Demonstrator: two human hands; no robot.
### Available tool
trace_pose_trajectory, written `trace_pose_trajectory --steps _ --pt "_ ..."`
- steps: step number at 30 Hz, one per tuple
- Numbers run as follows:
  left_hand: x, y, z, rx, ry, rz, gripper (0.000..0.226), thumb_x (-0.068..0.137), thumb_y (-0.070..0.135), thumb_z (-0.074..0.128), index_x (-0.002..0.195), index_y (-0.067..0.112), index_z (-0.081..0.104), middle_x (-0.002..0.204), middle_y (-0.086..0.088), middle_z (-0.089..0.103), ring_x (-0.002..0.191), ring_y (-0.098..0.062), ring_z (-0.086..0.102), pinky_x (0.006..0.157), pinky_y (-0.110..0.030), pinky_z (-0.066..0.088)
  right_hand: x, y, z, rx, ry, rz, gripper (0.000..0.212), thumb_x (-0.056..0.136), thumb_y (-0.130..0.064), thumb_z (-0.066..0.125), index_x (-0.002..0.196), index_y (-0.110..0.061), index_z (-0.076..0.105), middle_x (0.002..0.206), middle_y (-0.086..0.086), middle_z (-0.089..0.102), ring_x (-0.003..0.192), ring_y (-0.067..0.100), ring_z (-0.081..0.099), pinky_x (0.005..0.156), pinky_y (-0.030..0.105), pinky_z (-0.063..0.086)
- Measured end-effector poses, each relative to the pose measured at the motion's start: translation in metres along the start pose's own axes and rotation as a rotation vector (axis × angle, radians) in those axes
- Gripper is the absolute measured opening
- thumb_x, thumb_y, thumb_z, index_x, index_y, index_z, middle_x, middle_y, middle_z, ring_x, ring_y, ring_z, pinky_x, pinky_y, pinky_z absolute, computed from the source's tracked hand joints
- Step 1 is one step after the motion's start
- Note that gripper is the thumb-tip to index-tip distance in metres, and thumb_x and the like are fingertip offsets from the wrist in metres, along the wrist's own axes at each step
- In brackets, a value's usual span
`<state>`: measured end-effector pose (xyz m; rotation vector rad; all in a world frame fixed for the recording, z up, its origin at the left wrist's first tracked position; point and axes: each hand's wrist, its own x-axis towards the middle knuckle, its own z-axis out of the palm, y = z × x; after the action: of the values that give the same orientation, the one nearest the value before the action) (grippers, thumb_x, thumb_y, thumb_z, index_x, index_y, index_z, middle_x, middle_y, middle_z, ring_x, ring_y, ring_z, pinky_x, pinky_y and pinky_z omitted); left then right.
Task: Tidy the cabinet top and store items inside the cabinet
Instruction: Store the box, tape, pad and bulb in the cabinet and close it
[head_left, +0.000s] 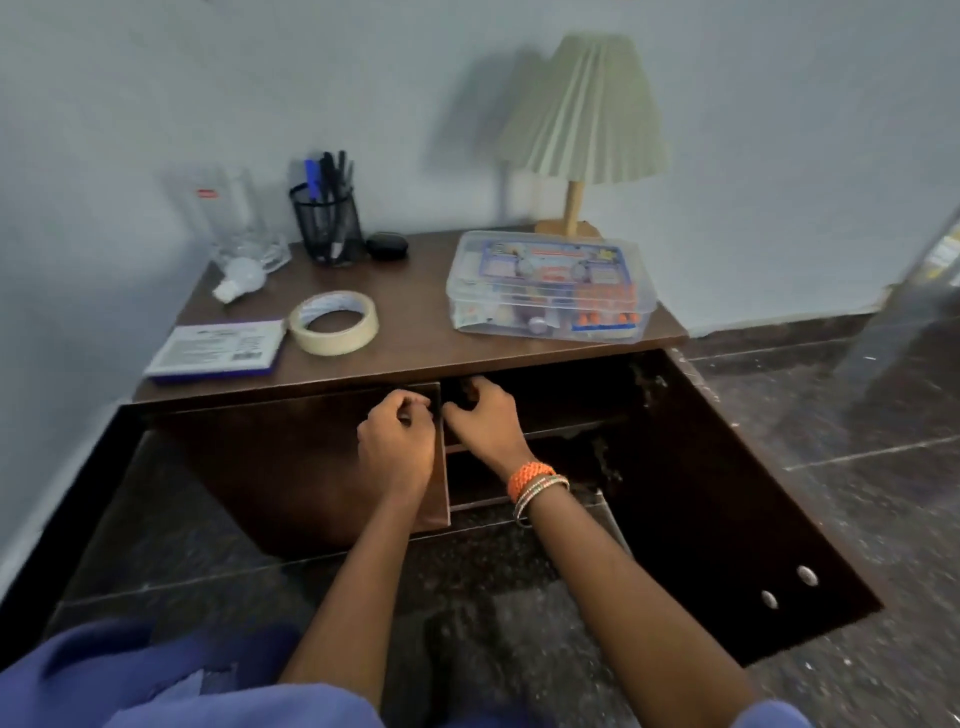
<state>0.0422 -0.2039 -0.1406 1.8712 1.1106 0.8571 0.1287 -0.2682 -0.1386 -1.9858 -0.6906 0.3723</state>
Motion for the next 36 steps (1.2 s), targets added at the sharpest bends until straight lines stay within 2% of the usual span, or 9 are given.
trace_pose_trajectory --steps 5,10,16,22,24,26,29,32,36 --pt "0.007 -0.024 -0.036 0.003 0.198 -0.076 0.015 0.088 0.020 0.051 0.093 0.019 0.065 0.094 -0.003 0.069 0.090 -0.020 0.062 0.074 -0.025 0.041 0.002 -0.020 0.026 0.116 -0.082 0.018 0.021 0.083 -0.021 0.063 0.098 -0.005 0.063 0.074 -0.009 0.061 0.072 0.004 0.058 0.076 0.021 0.042" --pt "0.017 -0.028 -0.064 -0.160 0.467 -0.163 0.043 0.083 0.035 0.064 0.115 0.010 0.048 0.119 -0.010 0.050 0.105 -0.023 0.054 0.083 -0.028 0.043 -0.029 -0.010 0.028 0.119 -0.070 -0.057 0.016 0.078 -0.025 0.063 0.084 -0.011 0.058 0.076 0.002 0.066 0.066 0.014 0.062 0.061 0.033 0.050" --pt "0.027 -0.026 -0.090 -0.378 0.110 -0.681 0.108 0.077 0.030 0.071 0.149 0.022 -0.010 0.152 -0.016 0.023 0.134 -0.038 0.033 0.105 -0.055 0.036 -0.067 -0.014 0.011 0.028 -0.161 -0.197 0.014 0.080 -0.024 0.062 0.068 -0.018 0.058 0.057 -0.006 0.056 0.049 0.005 0.049 0.048 0.022 0.040" --pt "0.021 -0.039 -0.120 -0.377 -0.047 -0.696 0.098 0.076 0.014 0.066 0.148 0.023 0.002 0.137 -0.017 0.044 0.122 -0.035 0.048 0.101 -0.052 0.043 -0.089 -0.038 0.015 0.009 -0.417 -0.299 0.021 0.087 -0.015 0.058 0.068 -0.018 0.064 0.061 0.002 0.066 0.052 0.013 0.063 0.048 0.026 0.052" --pt "0.012 -0.045 -0.128 -0.381 -0.073 -0.651 0.095 0.077 0.017 0.068 0.148 0.024 0.006 0.136 -0.015 0.047 0.122 -0.034 0.050 0.102 -0.054 0.042 -0.076 -0.053 0.030 -0.030 -0.549 -0.298 0.019 0.087 -0.007 0.055 0.096 -0.019 0.066 0.075 0.004 0.069 0.058 0.014 0.066 0.049 0.021 0.052" --pt "0.008 -0.051 -0.134 -0.389 -0.085 -0.605 0.087 0.077 0.018 0.069 0.146 0.021 0.017 0.132 -0.014 0.052 0.118 -0.031 0.054 0.099 -0.053 0.045 -0.057 -0.069 0.050 0.015 -0.592 -0.347 0.048 0.085 0.004 0.051 0.124 -0.022 0.055 0.100 0.007 0.067 0.076 0.019 0.069 0.060 0.025 0.058" --pt "0.006 -0.054 -0.148 -0.395 -0.104 -0.573 0.070 0.075 0.014 0.073 0.134 0.016 0.036 0.120 -0.010 0.059 0.103 -0.025 0.061 0.081 -0.040 0.055 -0.023 -0.092 0.088 -0.380 -0.637 -0.761 0.073 0.084 0.001 0.056 0.144 -0.035 0.034 0.150 0.002 0.036 0.132 0.022 0.043 0.098 0.033 0.045" --pt "0.001 -0.059 -0.174 -0.335 -0.209 -0.572 0.057 0.079 0.011 0.069 0.128 0.022 0.042 0.108 -0.007 0.064 0.093 -0.020 0.065 0.065 -0.029 0.053 0.000 -0.112 0.119 -0.818 -0.673 -1.190 0.070 0.084 -0.022 0.065 0.144 -0.040 0.033 0.162 0.001 0.006 0.148 0.025 0.008 0.112 0.045 0.030" --pt "-0.002 -0.071 -0.221 -0.139 -0.295 -0.442 0.024 0.082 0.008 0.066 0.103 0.019 0.061 0.080 0.002 0.063 0.065 -0.006 0.060 0.053 -0.017 0.045 -0.002 -0.144 0.152 -0.839 -0.688 -1.441 0.050 0.080 -0.043 0.067 0.125 -0.025 0.059 0.149 0.007 0.041 0.144 0.024 0.026 0.115 0.040 0.023"
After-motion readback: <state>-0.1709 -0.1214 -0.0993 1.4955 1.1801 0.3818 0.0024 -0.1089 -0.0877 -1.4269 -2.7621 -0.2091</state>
